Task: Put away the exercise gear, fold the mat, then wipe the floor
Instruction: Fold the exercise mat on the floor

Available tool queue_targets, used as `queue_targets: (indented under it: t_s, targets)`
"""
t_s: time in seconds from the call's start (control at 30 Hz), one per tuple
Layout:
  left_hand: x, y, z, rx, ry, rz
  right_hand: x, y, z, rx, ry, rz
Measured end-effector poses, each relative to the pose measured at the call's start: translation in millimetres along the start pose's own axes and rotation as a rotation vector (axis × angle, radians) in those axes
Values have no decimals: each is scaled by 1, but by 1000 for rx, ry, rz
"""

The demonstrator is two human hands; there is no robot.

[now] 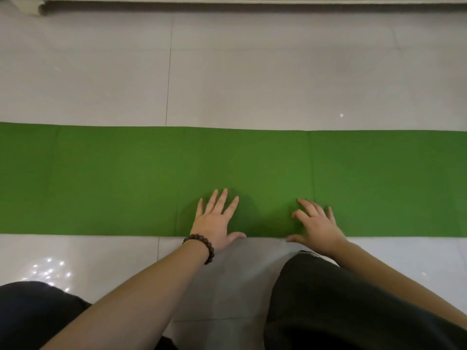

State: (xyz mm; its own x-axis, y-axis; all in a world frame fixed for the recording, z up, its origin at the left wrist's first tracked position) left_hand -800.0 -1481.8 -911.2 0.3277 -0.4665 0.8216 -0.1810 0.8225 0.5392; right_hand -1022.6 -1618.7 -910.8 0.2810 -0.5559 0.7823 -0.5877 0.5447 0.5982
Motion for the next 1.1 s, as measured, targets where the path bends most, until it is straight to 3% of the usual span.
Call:
queue_targets:
  t_s: [0.23,0.5,0.67,0.83,0.93,1.1]
  targets:
    - [71,-102,-9,62,-69,184,94,-77,54,-46,42,268]
    - [88,-183,-22,143,-47,161,114,-148,114,-97,139,141]
    - [105,-194,-26,155,-118,344,132,-161,128,-35,149,286]
    - [117,-203,-25,163,-181,365,155,-178,147,-103,-59,296]
    - [127,-200,-27,167,-195,386,161,-186,149,-18,32,272]
    - [185,-223,-45,188,-198,424,212,-209,138,17,69,459]
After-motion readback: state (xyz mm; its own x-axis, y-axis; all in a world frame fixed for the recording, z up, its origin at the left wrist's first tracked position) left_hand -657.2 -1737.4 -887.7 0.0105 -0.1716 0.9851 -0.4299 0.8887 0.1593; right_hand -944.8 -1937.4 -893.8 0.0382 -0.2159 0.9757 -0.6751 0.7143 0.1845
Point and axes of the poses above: each hand's wrist, its own y-axis away from the middle knuckle, its own x-axis out of the back of the hand, z = x × y, the point moved 4 cm from there along -y, towards the middle knuckle, and after that the axes turned 2 degrees about z, right-handed, at the moved point
